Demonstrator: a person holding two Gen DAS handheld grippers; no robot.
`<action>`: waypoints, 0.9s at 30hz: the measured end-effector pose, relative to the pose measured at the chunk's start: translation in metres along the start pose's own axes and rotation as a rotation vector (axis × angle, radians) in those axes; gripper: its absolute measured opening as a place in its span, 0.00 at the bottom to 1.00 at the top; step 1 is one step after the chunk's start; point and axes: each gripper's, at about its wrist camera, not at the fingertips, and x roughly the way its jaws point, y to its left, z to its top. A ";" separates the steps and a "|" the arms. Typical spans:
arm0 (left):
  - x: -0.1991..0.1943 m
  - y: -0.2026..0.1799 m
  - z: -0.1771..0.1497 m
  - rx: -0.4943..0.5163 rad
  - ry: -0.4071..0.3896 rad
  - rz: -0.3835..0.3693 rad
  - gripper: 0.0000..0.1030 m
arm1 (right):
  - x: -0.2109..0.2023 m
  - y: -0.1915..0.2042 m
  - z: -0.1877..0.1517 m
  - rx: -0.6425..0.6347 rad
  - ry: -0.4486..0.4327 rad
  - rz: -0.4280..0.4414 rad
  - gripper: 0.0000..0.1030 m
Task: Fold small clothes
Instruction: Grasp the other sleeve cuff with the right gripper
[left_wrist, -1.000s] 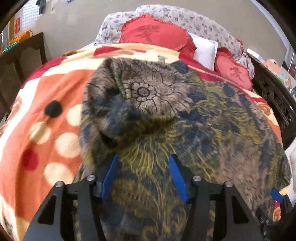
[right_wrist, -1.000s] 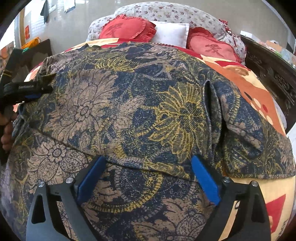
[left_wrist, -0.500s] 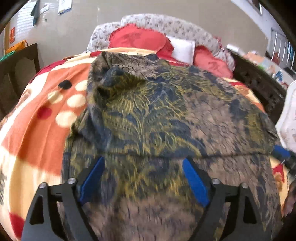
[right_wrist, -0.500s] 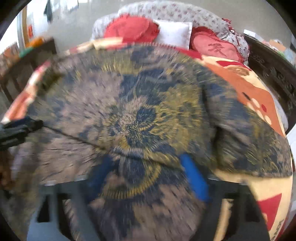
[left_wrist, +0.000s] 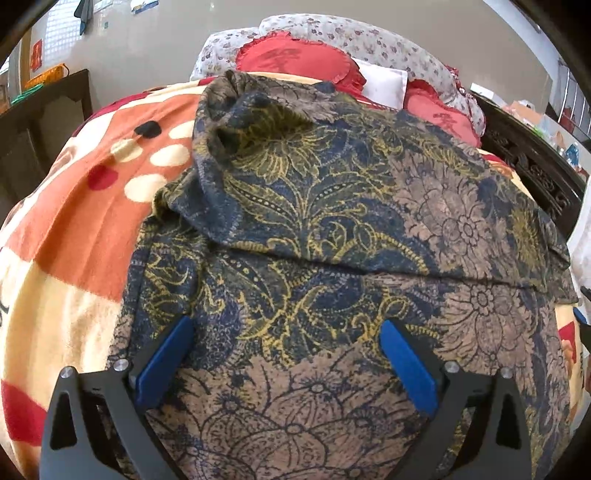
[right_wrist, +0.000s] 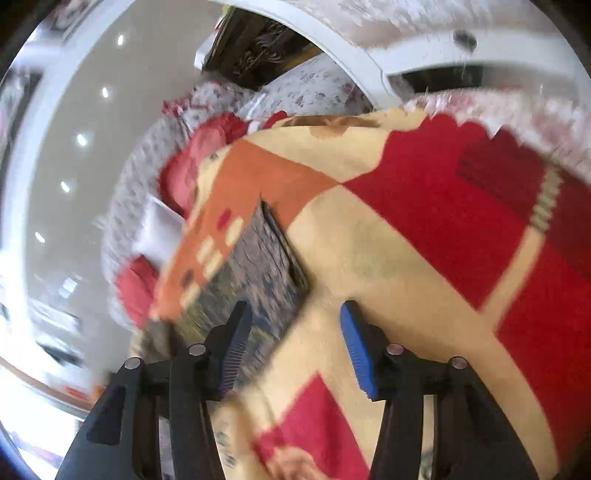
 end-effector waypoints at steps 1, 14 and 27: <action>0.000 0.001 0.000 0.000 0.000 0.001 1.00 | 0.006 0.002 0.001 -0.014 0.006 0.009 0.62; 0.000 -0.001 0.000 0.000 0.001 0.003 1.00 | -0.049 0.076 0.063 -0.251 -0.152 -0.121 0.18; 0.000 0.003 0.000 -0.014 -0.006 -0.021 1.00 | -0.107 0.221 0.068 -0.596 -0.264 -0.057 0.18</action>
